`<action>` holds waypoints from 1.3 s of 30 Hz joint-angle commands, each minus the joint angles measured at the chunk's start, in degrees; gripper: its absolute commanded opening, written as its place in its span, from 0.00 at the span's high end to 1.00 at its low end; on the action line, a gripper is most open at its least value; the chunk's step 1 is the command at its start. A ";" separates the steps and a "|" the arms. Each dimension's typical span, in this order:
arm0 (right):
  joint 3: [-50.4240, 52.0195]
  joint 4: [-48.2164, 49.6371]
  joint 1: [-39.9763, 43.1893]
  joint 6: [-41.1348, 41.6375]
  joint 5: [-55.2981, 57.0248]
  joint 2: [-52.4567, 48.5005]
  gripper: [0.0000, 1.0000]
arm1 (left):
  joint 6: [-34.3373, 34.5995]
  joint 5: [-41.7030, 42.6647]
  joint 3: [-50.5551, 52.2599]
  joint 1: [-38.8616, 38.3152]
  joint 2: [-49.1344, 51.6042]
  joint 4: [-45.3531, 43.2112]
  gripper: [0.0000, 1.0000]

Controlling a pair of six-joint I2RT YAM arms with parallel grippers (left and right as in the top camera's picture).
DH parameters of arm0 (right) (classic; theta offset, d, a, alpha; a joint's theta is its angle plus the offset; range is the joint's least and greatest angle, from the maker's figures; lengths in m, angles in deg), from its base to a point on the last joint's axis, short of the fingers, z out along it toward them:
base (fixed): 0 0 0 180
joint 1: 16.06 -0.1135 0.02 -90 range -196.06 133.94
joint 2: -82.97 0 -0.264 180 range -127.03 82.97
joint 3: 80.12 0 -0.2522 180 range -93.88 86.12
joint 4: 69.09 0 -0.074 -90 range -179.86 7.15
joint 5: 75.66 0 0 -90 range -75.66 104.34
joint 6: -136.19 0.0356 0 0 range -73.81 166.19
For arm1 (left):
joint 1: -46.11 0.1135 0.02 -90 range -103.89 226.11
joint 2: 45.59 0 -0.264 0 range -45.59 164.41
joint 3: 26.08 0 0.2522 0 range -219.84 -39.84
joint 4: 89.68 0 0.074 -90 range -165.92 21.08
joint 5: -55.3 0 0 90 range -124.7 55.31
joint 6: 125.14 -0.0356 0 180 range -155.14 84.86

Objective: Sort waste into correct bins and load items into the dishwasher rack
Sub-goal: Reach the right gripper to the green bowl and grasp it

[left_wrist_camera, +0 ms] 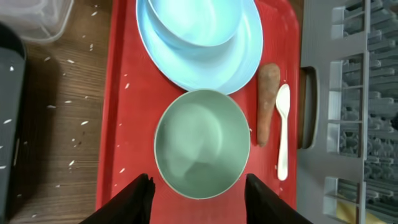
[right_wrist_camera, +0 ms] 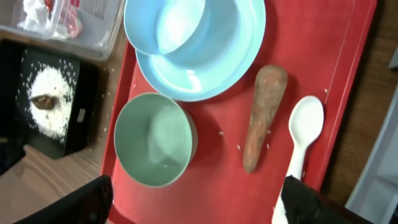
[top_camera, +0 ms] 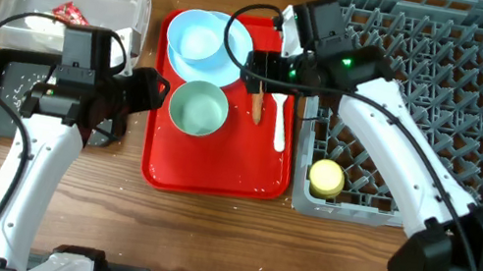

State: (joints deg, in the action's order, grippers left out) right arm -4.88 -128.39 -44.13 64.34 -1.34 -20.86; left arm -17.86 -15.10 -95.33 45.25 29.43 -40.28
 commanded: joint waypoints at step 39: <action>-0.22 -4.20 3.30 8.76 76.85 13.05 0.96 | -0.28 -2.12 -1.14 0.02 -0.02 1.95 0.00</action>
State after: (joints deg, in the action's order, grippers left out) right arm -5.56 -133.16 -40.77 73.34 47.44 -4.71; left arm -17.88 -16.87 -95.37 45.12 29.43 -38.34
